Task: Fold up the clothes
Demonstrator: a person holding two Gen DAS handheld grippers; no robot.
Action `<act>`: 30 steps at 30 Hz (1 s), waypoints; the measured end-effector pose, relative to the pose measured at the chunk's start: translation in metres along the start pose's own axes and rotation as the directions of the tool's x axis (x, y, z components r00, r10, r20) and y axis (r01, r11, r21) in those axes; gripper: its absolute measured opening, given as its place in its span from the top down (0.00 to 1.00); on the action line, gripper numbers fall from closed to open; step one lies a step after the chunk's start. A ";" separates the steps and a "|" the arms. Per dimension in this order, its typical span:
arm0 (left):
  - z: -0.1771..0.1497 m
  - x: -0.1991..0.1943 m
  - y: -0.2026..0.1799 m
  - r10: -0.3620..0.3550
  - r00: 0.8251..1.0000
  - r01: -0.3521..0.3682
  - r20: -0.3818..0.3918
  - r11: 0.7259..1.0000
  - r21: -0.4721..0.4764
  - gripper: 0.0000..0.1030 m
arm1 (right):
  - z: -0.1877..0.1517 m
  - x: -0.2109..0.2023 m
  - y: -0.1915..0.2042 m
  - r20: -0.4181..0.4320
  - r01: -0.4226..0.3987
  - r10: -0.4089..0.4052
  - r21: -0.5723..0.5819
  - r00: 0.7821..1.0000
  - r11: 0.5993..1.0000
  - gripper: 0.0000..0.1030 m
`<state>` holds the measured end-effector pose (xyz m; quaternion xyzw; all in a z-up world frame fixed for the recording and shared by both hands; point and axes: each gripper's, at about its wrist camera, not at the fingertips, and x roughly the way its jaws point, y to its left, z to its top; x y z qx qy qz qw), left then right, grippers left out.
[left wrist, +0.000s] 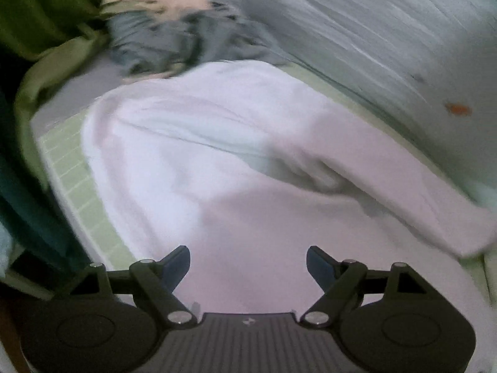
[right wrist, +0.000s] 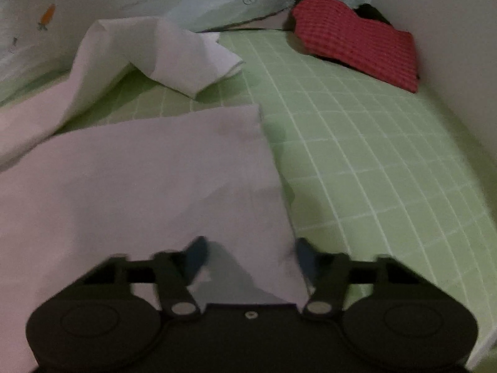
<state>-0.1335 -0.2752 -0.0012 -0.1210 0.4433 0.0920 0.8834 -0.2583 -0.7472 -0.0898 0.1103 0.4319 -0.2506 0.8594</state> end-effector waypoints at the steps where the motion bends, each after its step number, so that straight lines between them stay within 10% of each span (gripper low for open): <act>1: -0.002 0.001 -0.009 0.002 1.000 -0.002 0.001 1.000 0.026 0.20 | -0.001 -0.001 -0.002 0.005 -0.002 0.002 -0.013 1.000 1.000 0.92; 11: 0.007 0.026 -0.074 -0.028 0.999 0.030 -0.019 0.990 0.138 0.20 | -0.005 -0.012 -0.030 -0.028 0.040 -0.041 -0.040 0.999 0.998 0.93; 14: 0.015 0.037 -0.075 -0.010 0.999 0.015 -0.043 0.993 0.120 0.20 | 0.018 -0.015 -0.030 0.041 0.088 -0.088 -0.008 0.995 0.996 0.55; 16: 0.023 0.047 -0.074 -0.006 0.998 0.012 -0.058 0.996 0.089 0.20 | 0.039 -0.013 -0.032 0.096 0.051 -0.056 0.057 0.994 0.997 0.38; 23: 0.051 0.094 -0.080 -0.012 0.994 0.011 -0.105 1.000 -0.008 0.19 | 0.112 0.054 -0.030 0.187 -0.226 0.169 0.344 0.968 0.911 0.32; 30: 0.063 0.130 -0.095 0.001 0.989 0.000 -0.146 1.000 0.009 0.19 | 0.158 0.124 -0.012 0.155 -0.269 0.222 0.445 0.963 0.854 0.37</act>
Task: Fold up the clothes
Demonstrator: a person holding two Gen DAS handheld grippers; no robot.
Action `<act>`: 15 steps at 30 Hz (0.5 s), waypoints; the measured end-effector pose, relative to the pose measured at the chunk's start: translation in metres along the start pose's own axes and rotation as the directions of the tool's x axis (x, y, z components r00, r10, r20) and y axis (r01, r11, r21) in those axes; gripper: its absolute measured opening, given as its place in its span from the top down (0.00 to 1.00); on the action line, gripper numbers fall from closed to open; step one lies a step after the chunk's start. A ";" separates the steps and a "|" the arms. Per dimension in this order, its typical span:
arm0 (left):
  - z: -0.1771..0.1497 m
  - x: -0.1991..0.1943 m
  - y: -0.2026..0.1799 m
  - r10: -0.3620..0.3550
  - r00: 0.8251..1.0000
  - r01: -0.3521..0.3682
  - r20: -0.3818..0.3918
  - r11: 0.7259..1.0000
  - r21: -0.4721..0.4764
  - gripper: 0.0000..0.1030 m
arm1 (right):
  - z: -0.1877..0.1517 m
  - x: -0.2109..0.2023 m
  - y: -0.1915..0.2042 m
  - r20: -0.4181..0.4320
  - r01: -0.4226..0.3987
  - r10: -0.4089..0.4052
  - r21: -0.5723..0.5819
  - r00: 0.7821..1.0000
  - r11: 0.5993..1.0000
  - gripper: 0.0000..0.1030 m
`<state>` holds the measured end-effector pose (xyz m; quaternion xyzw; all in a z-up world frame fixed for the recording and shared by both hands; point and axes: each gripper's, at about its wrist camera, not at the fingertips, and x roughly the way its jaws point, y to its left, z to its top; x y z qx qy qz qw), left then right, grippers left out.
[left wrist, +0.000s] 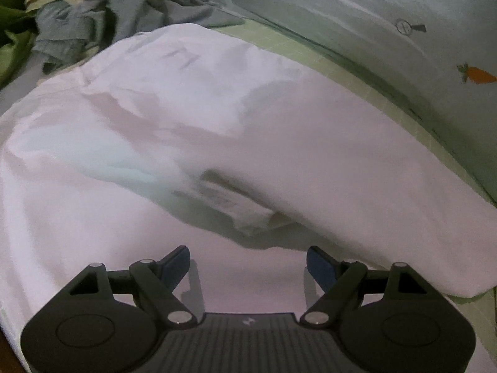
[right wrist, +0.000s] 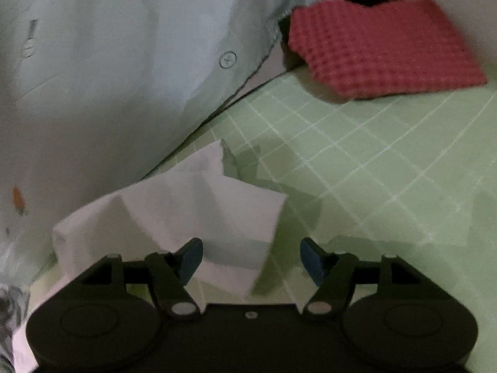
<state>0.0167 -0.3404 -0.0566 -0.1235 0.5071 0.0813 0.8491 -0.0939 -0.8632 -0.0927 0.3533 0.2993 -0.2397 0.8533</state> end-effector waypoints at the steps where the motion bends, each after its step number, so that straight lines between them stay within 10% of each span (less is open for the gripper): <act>1: 0.001 0.004 -0.001 0.004 1.000 -0.004 -0.004 1.000 0.003 0.19 | 0.002 0.005 0.000 -0.003 -0.019 0.019 0.010 1.000 1.000 0.62; 3: 0.000 0.007 -0.001 0.010 1.000 -0.010 -0.011 1.000 -0.008 0.19 | 0.005 0.003 0.001 0.000 -0.053 0.053 0.020 0.999 0.998 0.88; 9: -0.002 0.009 0.002 0.027 1.000 -0.027 -0.008 0.999 0.039 0.19 | 0.031 -0.077 0.021 0.169 -0.073 0.092 -0.114 0.981 0.991 0.97; 15: 0.006 0.017 0.010 0.046 0.999 -0.046 0.006 0.998 0.044 0.19 | 0.116 -0.173 0.068 0.484 0.041 0.108 -0.288 0.868 0.957 1.00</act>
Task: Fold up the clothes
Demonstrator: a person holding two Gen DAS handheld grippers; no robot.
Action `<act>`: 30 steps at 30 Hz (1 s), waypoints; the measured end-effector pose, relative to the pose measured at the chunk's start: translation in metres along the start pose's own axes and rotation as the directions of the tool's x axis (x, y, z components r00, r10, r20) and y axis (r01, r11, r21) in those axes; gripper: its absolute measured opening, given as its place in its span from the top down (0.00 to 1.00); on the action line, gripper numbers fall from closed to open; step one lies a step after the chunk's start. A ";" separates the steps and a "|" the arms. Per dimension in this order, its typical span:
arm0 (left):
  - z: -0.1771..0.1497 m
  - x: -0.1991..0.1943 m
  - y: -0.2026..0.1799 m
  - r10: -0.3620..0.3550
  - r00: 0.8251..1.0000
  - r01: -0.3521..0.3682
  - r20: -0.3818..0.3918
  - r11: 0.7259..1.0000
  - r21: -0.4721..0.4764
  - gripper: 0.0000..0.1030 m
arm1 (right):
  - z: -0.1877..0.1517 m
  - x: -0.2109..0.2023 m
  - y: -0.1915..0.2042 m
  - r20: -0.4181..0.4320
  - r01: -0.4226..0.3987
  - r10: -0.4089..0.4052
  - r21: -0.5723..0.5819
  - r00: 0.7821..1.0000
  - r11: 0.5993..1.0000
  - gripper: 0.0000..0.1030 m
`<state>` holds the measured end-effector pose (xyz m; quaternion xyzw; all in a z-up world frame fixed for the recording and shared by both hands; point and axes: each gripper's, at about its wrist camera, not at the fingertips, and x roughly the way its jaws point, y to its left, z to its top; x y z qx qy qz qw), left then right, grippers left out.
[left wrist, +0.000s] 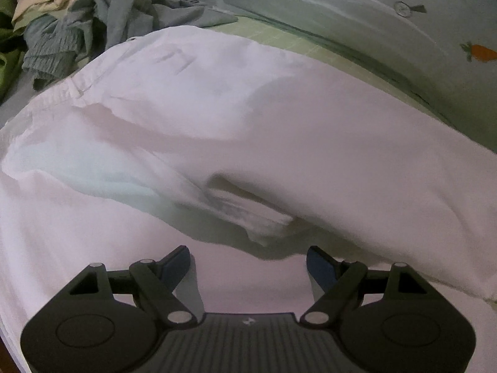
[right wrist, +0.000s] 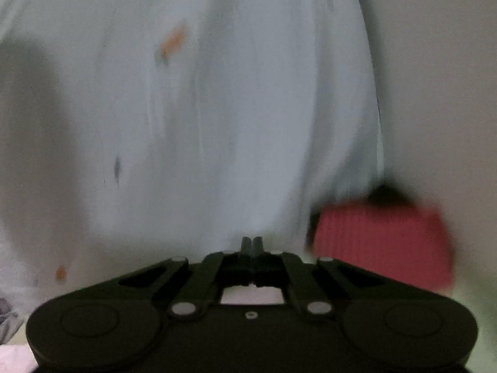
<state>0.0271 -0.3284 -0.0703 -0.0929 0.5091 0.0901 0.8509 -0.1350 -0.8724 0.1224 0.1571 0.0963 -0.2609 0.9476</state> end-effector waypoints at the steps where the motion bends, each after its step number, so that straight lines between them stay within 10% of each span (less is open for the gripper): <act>1: 0.002 0.003 0.001 0.002 1.000 -0.002 -0.003 1.000 -0.011 0.19 | 0.012 0.007 0.000 0.020 -0.006 0.005 0.005 1.000 1.000 1.00; 5: 0.006 0.011 -0.002 0.012 1.000 -0.013 -0.007 0.999 -0.034 0.18 | 0.005 0.062 0.015 -0.103 0.086 -0.104 -0.166 0.989 0.982 0.88; 8: 0.004 0.013 -0.006 0.027 1.000 -0.027 -0.004 0.999 -0.020 0.17 | -0.046 0.086 0.015 -0.241 0.091 -0.137 -0.191 0.961 0.977 0.49; 15: 0.001 0.022 -0.017 0.066 0.998 -0.065 -0.007 0.996 0.052 0.11 | -0.171 0.109 -0.036 -0.555 0.227 -0.194 -0.009 0.809 0.974 0.37; 22: 0.002 0.025 -0.021 0.078 0.997 -0.077 -0.002 0.996 0.035 0.06 | -0.196 0.089 -0.054 -0.536 0.245 -0.103 0.200 0.838 0.949 0.22; 24: 0.003 0.026 -0.021 0.078 0.997 -0.078 0.000 0.996 0.034 0.05 | -0.195 0.091 -0.052 -0.543 0.242 -0.104 0.189 0.834 0.952 0.25; 27: 0.003 0.028 -0.020 0.080 0.997 -0.080 0.001 0.996 0.032 0.03 | -0.196 0.090 -0.048 -0.550 0.193 -0.051 0.203 0.833 0.960 0.78; 30: 0.004 0.028 -0.019 0.077 0.997 -0.076 -0.001 0.996 0.037 0.02 | -0.185 0.087 -0.045 -0.543 0.176 -0.053 0.177 0.838 0.968 0.93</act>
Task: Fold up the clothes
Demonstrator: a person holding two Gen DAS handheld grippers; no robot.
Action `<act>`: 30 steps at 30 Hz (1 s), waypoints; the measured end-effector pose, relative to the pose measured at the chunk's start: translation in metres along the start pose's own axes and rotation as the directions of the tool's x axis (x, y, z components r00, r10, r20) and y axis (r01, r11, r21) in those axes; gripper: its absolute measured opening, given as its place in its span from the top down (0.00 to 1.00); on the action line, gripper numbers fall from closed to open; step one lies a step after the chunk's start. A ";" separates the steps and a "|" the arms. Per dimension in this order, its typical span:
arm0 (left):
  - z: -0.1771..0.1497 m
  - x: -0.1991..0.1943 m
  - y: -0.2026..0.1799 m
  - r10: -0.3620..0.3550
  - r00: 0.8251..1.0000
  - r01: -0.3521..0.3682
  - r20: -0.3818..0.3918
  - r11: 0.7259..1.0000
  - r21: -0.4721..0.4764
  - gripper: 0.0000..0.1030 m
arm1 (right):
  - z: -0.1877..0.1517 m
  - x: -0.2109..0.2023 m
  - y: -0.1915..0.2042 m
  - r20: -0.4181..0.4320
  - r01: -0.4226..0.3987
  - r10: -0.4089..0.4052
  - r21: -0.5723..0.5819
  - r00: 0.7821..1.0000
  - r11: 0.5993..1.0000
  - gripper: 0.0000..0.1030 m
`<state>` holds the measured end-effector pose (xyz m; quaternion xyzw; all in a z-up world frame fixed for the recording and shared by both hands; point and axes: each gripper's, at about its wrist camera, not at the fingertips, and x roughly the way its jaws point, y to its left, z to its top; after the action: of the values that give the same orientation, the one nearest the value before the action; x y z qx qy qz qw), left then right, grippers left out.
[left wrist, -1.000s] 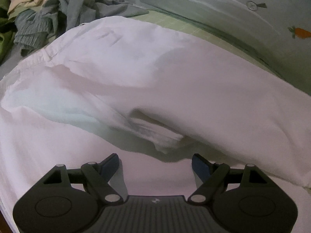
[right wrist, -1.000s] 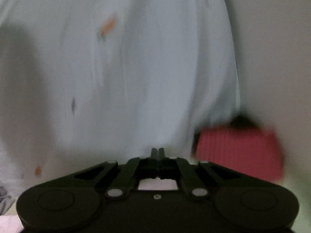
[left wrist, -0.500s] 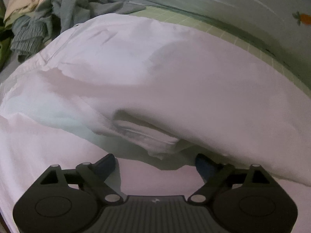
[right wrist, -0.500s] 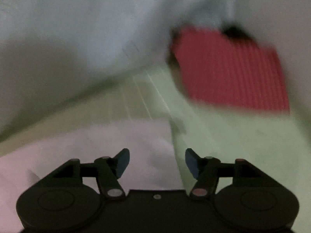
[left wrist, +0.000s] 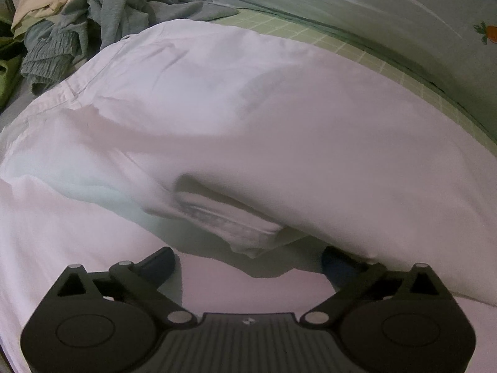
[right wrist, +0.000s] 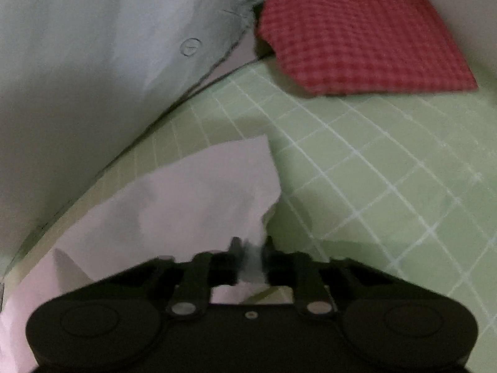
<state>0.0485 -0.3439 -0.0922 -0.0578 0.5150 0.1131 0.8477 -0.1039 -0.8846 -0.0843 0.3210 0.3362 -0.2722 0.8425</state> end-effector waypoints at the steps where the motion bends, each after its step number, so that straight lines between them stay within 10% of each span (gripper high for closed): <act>1: 0.001 0.000 0.000 -0.002 1.000 0.002 -0.003 1.000 0.003 0.01 | 0.007 -0.008 0.002 0.034 0.007 -0.007 0.007 0.999 1.000 0.94; 10: 0.003 0.001 0.005 -0.011 1.000 0.011 -0.011 1.000 0.017 0.00 | 0.126 -0.072 0.090 0.374 0.060 0.018 -0.196 0.927 0.979 0.92; 11: 0.003 0.001 0.005 -0.011 1.000 0.011 -0.009 1.000 0.017 0.00 | 0.134 -0.056 0.100 0.356 0.061 0.020 -0.214 0.934 0.975 0.88; 13: 0.003 0.001 0.006 -0.011 1.000 0.011 -0.008 1.000 0.015 0.00 | 0.143 -0.016 0.115 0.281 0.042 0.035 -0.263 0.959 0.964 0.39; 15: 0.004 0.001 0.007 -0.013 1.000 0.013 -0.012 1.000 0.019 0.00 | 0.129 0.006 0.116 0.215 0.062 0.001 -0.287 0.977 0.956 0.53; 30: 0.005 0.002 0.002 -0.002 1.000 0.002 -0.020 1.000 0.001 0.00 | 0.014 0.043 0.033 0.030 0.171 -0.170 -0.032 0.985 0.985 0.35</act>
<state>0.0531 -0.3404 -0.0912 -0.0590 0.5237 0.1114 0.8426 -0.0491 -0.8844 -0.0968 0.2728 0.3554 -0.3421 0.8260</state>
